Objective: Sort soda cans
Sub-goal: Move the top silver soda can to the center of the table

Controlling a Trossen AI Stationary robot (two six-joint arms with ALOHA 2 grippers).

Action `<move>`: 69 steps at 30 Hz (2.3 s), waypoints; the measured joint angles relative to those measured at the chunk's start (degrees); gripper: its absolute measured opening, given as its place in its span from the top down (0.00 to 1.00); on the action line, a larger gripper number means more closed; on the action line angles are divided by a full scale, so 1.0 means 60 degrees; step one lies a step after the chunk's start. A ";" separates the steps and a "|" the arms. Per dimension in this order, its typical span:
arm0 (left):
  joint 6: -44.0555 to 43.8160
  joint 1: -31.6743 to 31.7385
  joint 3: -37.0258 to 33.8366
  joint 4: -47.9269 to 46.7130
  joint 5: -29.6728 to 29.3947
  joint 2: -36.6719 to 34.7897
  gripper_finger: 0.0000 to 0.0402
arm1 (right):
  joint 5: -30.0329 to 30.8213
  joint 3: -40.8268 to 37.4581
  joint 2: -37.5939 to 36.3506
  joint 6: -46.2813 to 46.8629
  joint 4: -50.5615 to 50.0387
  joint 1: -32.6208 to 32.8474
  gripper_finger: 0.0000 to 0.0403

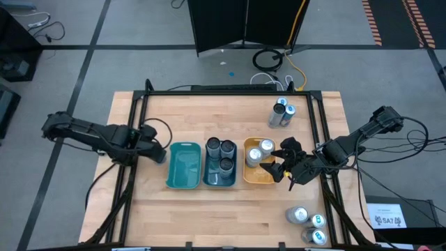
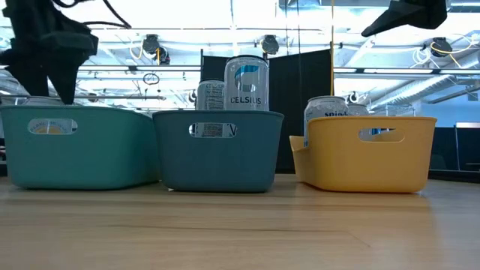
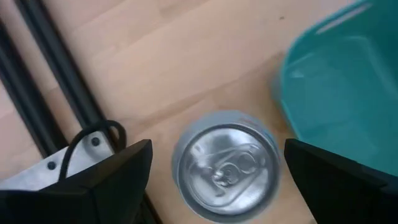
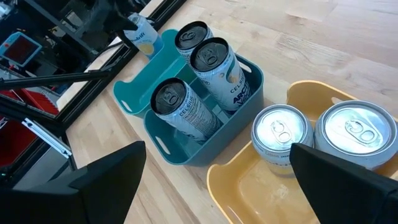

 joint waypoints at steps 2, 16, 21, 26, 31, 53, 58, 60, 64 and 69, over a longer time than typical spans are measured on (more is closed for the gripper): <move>0.0144 0.0244 0.0000 0.0040 0.0077 0.0100 0.08 | -0.0001 0.0000 0.0000 0.0000 0.0000 0.0000 0.03; 0.0887 0.1096 0.0000 0.0033 0.1431 0.1151 0.11 | -0.0022 0.0000 0.0000 0.0033 0.0004 0.0000 0.03; 0.0883 0.1176 -0.0007 -0.0006 0.2114 0.1449 0.11 | -0.0058 0.0000 0.0000 0.0035 0.0007 0.0000 0.03; 0.0880 0.1176 -0.0007 0.0014 0.2134 0.1691 0.11 | -0.0062 0.0000 0.0000 0.0036 0.0009 0.0000 0.03; 0.0837 0.1172 -0.0007 0.0149 0.2134 0.1787 0.11 | -0.0062 0.0000 0.0000 0.0036 0.0011 0.0000 0.03; 0.0563 0.1169 0.0940 -0.0387 0.2054 0.1553 0.23 | -0.0273 0.0000 0.0000 -0.0134 0.0014 0.0000 0.03; 0.0563 0.1169 0.1961 -0.1118 0.1461 0.1235 0.23 | -0.0273 0.0000 0.0000 -0.0140 0.0011 0.0000 0.03; 0.0576 0.1172 0.2390 -0.1165 0.1373 0.1038 0.23 | -0.0273 0.0000 0.0000 -0.0160 0.0014 0.0003 0.03; 0.0930 0.1112 0.3176 -0.0707 0.1325 0.0693 0.23 | -0.0273 0.0000 0.0000 -0.0211 0.0011 0.0000 0.03; 0.1954 0.0737 0.3670 0.1083 0.1344 0.0453 0.23 | -0.0271 0.0000 0.0000 -0.0211 0.0015 0.0001 0.03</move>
